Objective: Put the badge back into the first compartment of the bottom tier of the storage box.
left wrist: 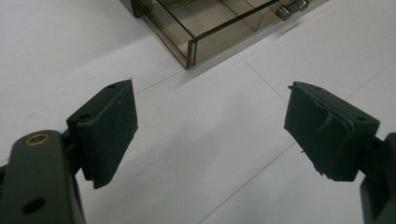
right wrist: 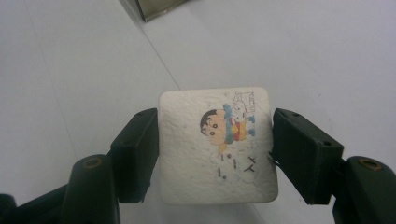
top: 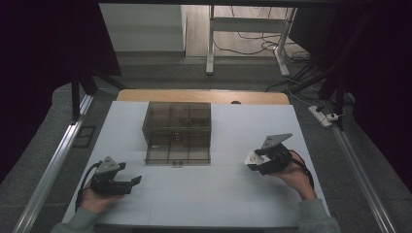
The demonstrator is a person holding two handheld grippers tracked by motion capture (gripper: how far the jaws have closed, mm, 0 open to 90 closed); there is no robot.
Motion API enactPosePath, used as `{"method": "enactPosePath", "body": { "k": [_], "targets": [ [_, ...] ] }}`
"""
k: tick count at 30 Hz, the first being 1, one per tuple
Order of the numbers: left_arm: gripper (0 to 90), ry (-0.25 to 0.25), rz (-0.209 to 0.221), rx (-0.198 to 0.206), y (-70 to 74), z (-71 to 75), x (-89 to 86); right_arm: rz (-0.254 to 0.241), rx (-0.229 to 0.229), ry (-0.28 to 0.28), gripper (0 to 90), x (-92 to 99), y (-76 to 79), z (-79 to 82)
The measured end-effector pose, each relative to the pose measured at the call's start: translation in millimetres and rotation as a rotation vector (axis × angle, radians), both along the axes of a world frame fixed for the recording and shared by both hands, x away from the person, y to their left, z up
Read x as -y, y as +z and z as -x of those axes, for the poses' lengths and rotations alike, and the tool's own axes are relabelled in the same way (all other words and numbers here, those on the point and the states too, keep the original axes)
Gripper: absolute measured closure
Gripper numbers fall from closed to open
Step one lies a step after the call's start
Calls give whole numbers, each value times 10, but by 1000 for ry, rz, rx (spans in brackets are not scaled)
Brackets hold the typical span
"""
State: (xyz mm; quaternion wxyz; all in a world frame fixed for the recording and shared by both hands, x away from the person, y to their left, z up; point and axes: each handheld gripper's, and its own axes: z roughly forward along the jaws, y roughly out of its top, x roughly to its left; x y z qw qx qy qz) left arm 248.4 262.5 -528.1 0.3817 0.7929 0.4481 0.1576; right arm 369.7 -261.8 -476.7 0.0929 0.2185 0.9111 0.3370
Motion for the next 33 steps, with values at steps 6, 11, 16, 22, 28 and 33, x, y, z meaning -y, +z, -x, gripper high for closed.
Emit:
{"method": "enactPosePath", "body": {
  "k": [6,11,16,22,28,33],
  "targets": [
    [169,0,0,0,0,0,-1,-74,16,-4,334,18,57,15],
    [169,0,4,2,3,1,-3,-127,36,-10,334,24,109,30],
    [169,0,3,1,2,0,-2,-171,62,-11,334,14,168,53],
    [169,1,4,2,5,3,-3,-187,86,-9,334,-20,223,85],
    [169,3,5,2,6,1,-7,-209,114,-6,334,-74,267,119],
    [170,3,6,3,8,1,-10,-224,121,1,334,-124,306,141]
  ]
}}
